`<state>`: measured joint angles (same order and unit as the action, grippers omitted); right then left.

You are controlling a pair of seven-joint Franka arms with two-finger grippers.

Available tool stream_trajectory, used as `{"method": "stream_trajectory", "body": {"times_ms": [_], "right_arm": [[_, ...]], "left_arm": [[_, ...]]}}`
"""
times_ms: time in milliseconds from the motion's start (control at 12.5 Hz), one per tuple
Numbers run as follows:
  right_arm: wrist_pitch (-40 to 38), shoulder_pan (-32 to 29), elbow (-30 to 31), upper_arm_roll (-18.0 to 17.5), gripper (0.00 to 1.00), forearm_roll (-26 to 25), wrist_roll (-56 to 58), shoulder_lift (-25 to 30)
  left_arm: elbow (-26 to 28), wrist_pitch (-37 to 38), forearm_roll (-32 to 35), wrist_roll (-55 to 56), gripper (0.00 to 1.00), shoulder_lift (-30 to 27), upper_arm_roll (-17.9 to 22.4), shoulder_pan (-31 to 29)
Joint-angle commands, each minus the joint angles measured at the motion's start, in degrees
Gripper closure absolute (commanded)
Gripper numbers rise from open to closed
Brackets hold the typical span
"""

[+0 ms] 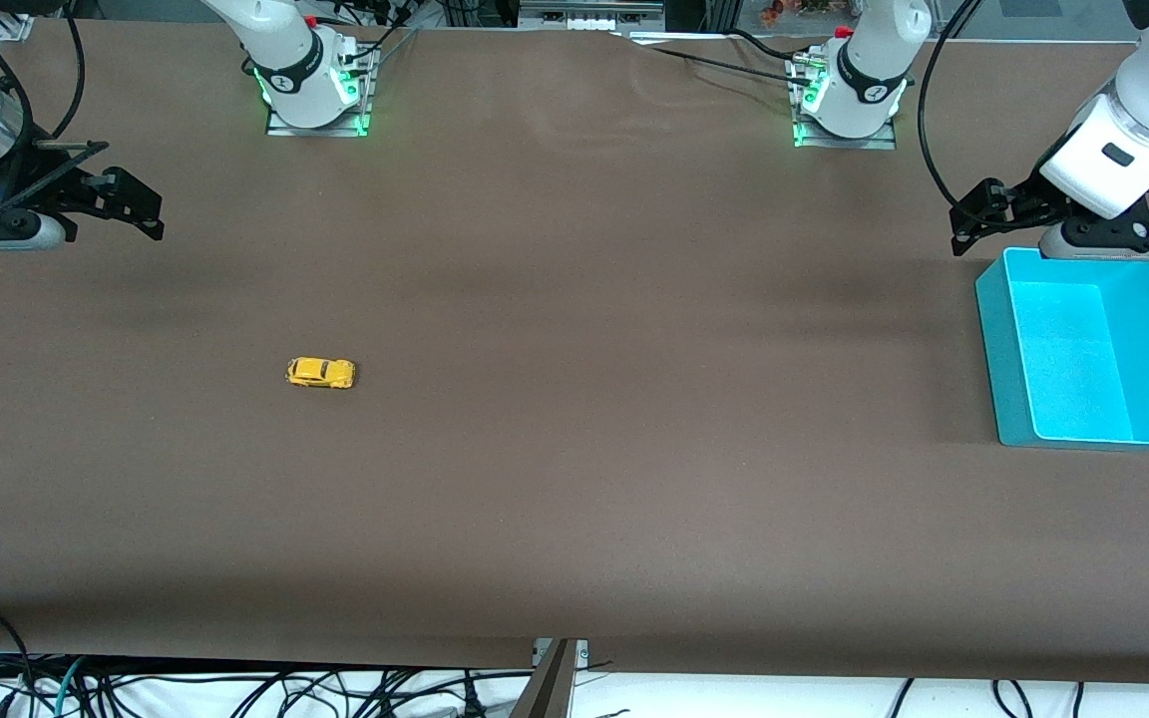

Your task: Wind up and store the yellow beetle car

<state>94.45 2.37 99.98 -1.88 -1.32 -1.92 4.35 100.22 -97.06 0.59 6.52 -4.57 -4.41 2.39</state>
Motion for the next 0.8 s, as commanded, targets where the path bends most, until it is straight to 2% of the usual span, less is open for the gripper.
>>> {"method": "stream_trajectory", "body": {"times_ms": [0,721], "right_arm": [[-1.46,-0.08,-0.76,0.38,0.0,0.09,-2.54,-0.22],[-1.2,0.1,-1.54,0.39,0.0,0.44,-3.61,-0.48]], "left_arm": [[-0.2,0.73,0.38,-0.11,0.0,-0.09,-0.07,-0.02],[-0.2,0.99,0.38,-0.11,0.0,-0.09,-0.07,-0.02]]}}
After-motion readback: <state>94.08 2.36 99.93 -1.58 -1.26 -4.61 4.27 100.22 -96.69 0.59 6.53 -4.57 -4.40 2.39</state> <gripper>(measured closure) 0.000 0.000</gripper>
